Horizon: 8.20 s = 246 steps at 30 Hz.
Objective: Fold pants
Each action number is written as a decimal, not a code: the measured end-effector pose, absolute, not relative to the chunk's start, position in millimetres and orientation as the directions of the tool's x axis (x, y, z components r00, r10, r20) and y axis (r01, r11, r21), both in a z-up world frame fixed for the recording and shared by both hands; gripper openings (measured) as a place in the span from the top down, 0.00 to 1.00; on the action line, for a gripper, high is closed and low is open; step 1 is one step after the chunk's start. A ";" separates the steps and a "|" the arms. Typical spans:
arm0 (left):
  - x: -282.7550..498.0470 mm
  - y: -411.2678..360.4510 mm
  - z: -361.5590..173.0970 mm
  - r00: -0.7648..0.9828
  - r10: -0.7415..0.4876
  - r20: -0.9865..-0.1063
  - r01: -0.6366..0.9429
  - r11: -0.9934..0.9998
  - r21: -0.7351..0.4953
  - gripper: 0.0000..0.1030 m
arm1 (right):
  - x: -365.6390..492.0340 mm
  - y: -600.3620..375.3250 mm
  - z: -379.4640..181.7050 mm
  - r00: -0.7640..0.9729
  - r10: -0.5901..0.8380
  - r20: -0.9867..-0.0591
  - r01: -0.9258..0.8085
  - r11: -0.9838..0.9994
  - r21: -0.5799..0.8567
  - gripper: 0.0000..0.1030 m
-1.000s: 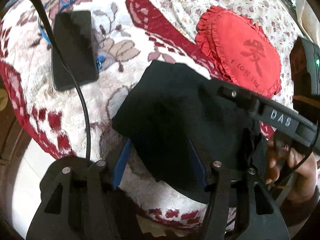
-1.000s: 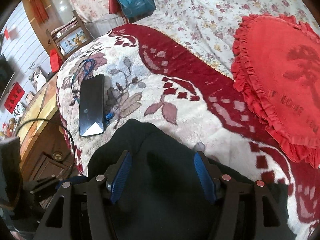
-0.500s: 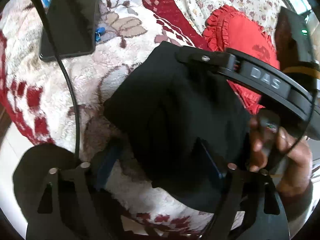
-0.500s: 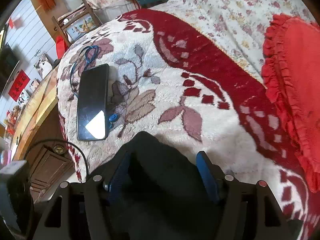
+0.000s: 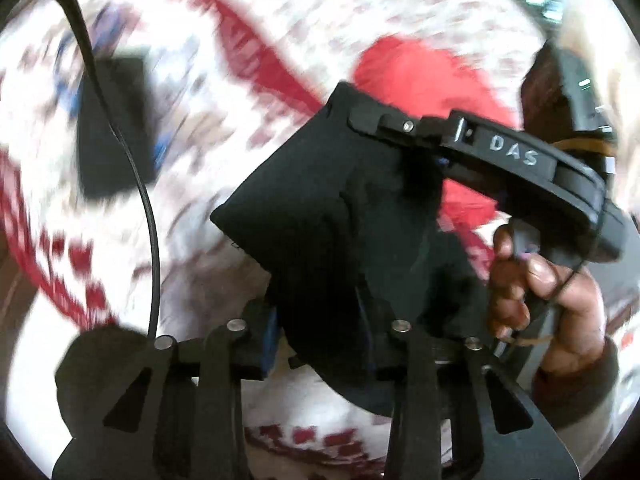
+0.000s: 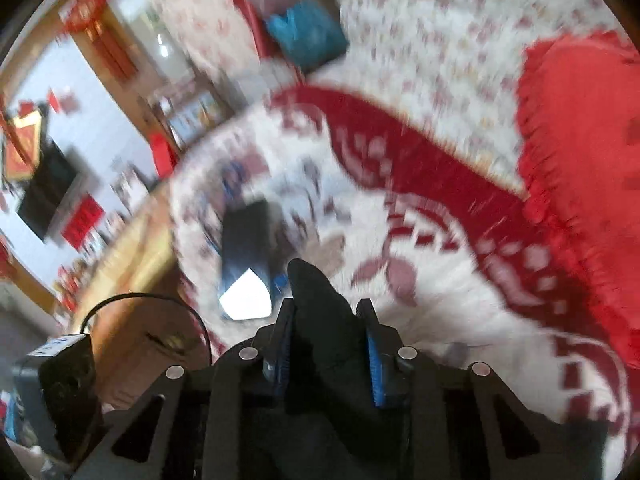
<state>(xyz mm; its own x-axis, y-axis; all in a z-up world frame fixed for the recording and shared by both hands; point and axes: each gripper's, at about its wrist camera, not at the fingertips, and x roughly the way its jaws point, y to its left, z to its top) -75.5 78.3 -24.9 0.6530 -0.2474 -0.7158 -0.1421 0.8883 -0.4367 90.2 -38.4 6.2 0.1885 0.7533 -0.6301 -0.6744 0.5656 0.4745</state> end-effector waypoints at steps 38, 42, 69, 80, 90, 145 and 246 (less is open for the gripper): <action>-56.4 -38.0 -11.2 0.543 -0.382 -0.748 0.267 0.923 -0.277 0.39 | -30.5 -287.1 2.8 0.473 0.549 -0.689 -0.367 0.834 0.413 0.94; -48.7 -58.9 -43.7 0.479 -0.369 -0.796 0.264 0.926 -0.271 0.39 | -30.5 -289.9 -38.4 0.414 0.444 -0.795 -0.304 0.890 0.340 0.94; 49.7 -65.9 -73.1 0.460 -0.192 -0.867 0.065 0.981 -0.183 0.38 | 1.5 -288.4 -53.0 0.414 0.441 -0.796 -0.283 0.894 0.348 0.93; 20.3 -51.1 -45.0 0.506 -0.176 -0.845 0.065 0.984 -0.167 0.38 | -17.2 -303.9 -22.0 0.470 0.439 -0.766 -0.256 0.898 0.358 0.78; -19.4 -60.6 -32.7 0.550 -0.133 -0.825 0.090 0.991 -0.100 0.38 | -37.9 -278.7 -2.9 0.482 0.469 -0.740 -0.341 0.878 0.335 0.78; -54.0 -77.8 -59.8 0.459 -0.200 -0.866 0.145 0.978 -0.149 0.37 | 1.2 -253.2 -34.0 0.432 0.383 -0.816 -0.358 0.904 0.235 0.66; 52.9 -46.1 -45.8 0.540 -0.153 -0.827 0.095 0.988 -0.121 0.39 | 89.4 -246.1 -11.6 0.519 0.452 -0.726 -0.323 0.890 0.322 0.59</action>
<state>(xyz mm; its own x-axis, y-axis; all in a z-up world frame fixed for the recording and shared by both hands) 52.9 -46.1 -45.8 0.5403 -0.1531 -0.8274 0.0950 0.9881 -0.1208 89.4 -246.1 -11.6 0.5189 0.4516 -0.7258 -0.3234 0.8897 0.3223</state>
